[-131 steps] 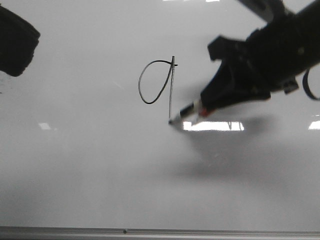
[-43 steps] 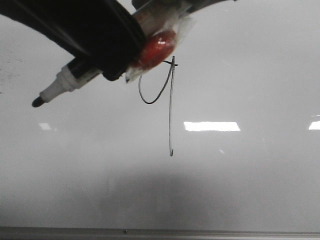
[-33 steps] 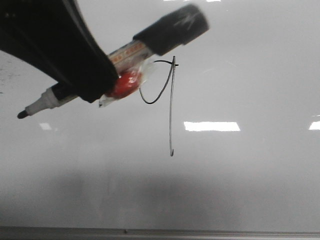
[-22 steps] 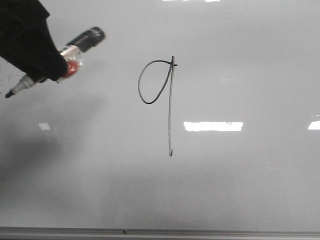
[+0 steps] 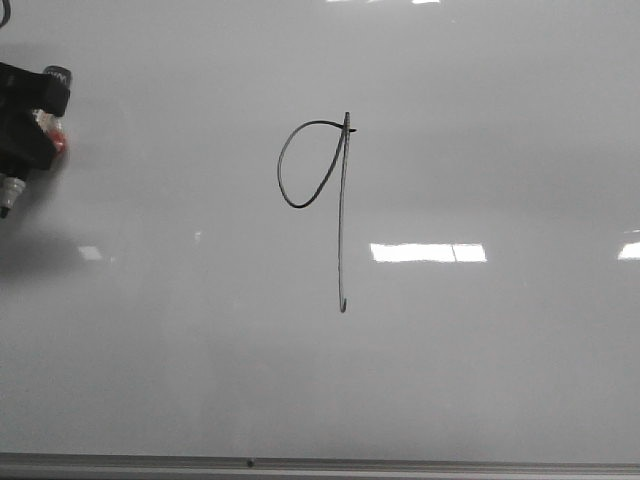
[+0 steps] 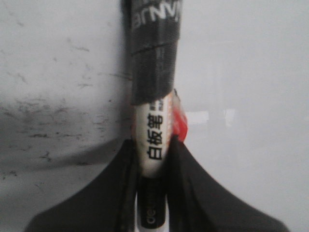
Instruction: Write number 9 on whiteboard
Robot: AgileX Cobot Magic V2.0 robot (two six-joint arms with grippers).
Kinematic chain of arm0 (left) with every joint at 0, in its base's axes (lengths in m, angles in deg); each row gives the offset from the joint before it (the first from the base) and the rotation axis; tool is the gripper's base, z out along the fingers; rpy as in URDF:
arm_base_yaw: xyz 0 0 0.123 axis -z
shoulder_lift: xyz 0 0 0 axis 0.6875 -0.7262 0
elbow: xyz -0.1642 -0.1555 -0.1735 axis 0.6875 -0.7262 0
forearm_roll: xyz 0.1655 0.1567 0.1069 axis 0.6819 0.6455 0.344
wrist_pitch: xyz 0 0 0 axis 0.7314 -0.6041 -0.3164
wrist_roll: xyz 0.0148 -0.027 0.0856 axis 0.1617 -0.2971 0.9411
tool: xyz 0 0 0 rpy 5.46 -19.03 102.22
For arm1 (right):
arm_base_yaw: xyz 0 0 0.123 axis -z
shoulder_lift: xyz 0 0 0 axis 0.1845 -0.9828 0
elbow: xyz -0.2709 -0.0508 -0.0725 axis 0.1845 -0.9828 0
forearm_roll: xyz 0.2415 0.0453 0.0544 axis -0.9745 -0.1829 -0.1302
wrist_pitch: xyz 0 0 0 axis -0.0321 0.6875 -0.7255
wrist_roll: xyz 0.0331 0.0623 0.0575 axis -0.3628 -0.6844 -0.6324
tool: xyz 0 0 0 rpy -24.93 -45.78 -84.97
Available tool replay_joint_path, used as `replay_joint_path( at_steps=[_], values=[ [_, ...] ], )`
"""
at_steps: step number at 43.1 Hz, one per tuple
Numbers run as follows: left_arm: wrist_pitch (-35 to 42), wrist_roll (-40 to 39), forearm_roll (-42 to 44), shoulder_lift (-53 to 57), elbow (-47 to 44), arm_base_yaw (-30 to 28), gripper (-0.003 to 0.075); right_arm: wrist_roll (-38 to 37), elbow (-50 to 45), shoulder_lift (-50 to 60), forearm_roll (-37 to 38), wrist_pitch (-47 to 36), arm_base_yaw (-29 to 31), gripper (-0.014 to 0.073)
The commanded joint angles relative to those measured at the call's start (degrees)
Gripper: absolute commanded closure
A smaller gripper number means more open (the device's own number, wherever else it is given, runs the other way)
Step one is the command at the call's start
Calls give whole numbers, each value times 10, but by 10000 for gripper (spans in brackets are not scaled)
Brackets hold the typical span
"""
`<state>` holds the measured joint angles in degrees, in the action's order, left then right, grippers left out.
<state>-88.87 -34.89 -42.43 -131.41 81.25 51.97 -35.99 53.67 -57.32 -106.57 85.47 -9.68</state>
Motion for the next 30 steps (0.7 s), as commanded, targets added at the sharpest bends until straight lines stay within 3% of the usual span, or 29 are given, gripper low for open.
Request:
replay_joint_path(
  at_steps=[1, 15, 30],
  values=[
    [36, -8, -17, 0, 13, -1, 725, -1, 14, 1, -24, -4, 4, 700],
    [35, -8, -21, -3, 13, -1, 424, -1, 14, 1, -24, 0, 4, 700],
    [27, 17, -21, 45, 3, 0, 330, -1, 14, 1, -24, -9, 4, 700]
  ],
)
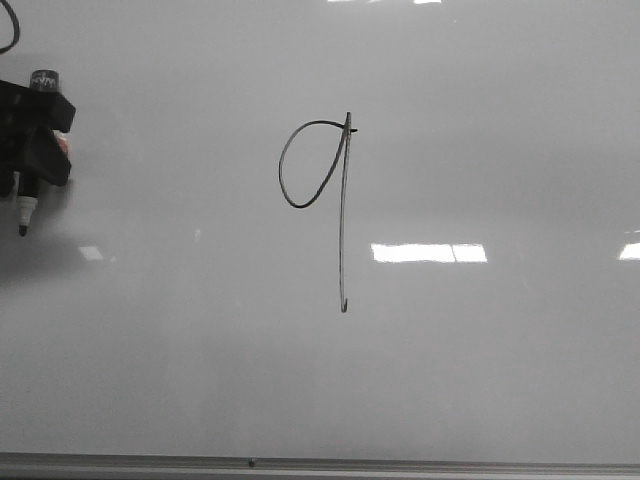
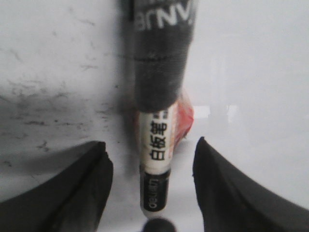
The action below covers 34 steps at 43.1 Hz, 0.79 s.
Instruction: Write number 9 on whiteboard
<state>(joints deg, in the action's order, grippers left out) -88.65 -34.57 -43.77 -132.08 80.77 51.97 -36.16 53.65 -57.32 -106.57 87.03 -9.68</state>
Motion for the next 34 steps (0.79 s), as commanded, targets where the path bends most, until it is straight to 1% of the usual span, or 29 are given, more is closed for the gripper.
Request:
replay_joint_path(
  at_steps=[1, 7, 10, 16, 22, 26, 29, 34],
  values=[
    [25, 17, -8, 64, 3, 0, 330, 1, 15, 1, -24, -25, 4, 700],
    [37, 20, -8, 169, -49, 0, 334, 1, 15, 1, -24, -25, 4, 700],
    [50, 20, -8, 236, -86, 0, 353, 1, 15, 1, -24, -24, 4, 700],
    [66, 20, -8, 388, -165, 0, 449, 1, 15, 1, -24, -24, 4, 700],
    [66, 20, -8, 534, -233, 0, 616, 1, 15, 1, -24, -23, 4, 700],
    [66, 20, -8, 609, -262, 0, 728, 1, 15, 1, -24, -23, 4, 700],
    [66, 20, -8, 658, -276, 0, 739, 1, 15, 1, -24, -23, 4, 700],
    [66, 20, -8, 704, -280, 0, 739, 1, 15, 1, -24, -23, 4, 700]
  ],
)
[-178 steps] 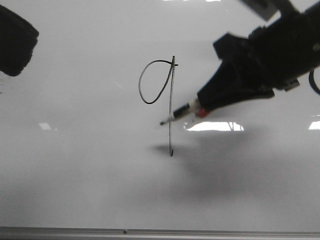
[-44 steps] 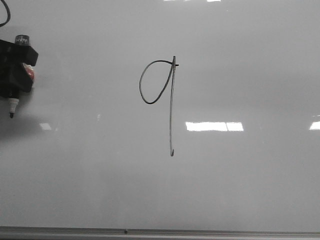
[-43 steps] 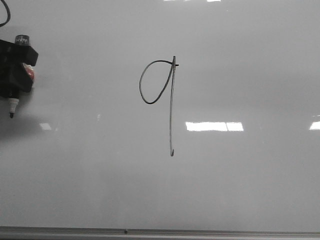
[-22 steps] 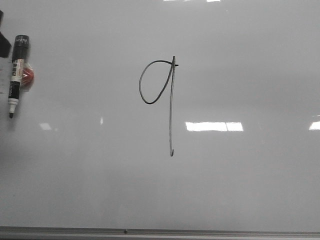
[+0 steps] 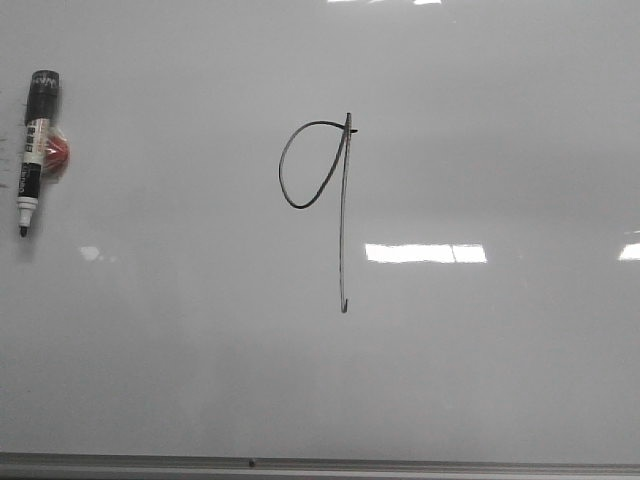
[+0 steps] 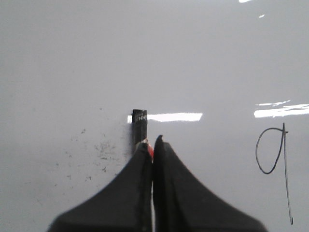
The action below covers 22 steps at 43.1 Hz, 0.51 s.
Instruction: Write number 9 on whiteboard
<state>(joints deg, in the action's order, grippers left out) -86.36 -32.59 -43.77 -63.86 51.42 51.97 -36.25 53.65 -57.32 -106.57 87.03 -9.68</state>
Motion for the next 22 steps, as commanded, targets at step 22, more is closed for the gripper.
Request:
replay_joint_path(
  at_steps=[22],
  values=[
    [42, 1, -8, 36, 12, 0, 739, 2, 15, 1, -24, -23, 4, 700]
  ],
)
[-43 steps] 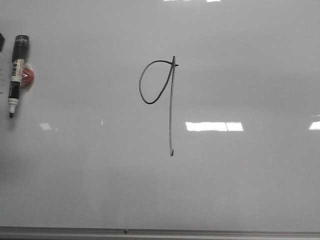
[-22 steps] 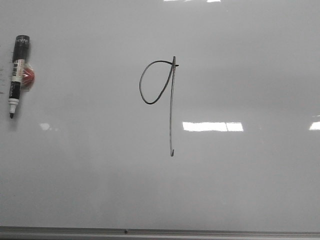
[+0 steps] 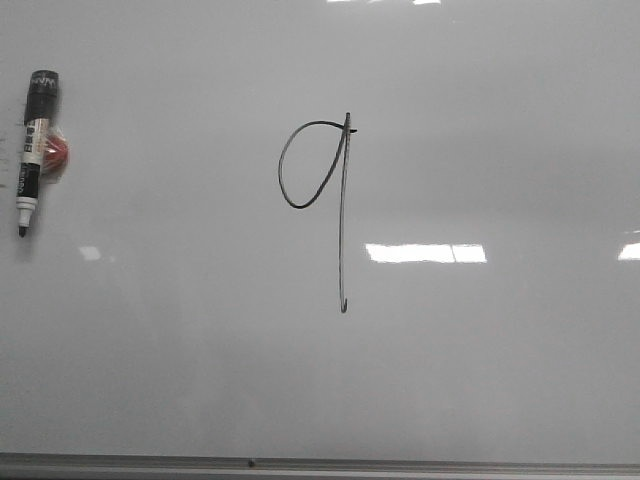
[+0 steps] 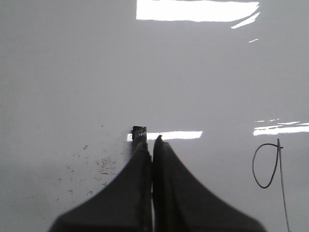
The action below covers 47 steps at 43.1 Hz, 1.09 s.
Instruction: Write number 9 on whiteboard
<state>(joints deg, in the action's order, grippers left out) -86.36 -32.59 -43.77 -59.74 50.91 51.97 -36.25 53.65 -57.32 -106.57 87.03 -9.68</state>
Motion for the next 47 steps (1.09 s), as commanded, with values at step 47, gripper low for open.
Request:
replay_joint_path(
  at_steps=[47],
  values=[
    [63, -175, 211, 158, -213, -91, 739, 2, 15, 1, -24, -18, 4, 700]
  ],
)
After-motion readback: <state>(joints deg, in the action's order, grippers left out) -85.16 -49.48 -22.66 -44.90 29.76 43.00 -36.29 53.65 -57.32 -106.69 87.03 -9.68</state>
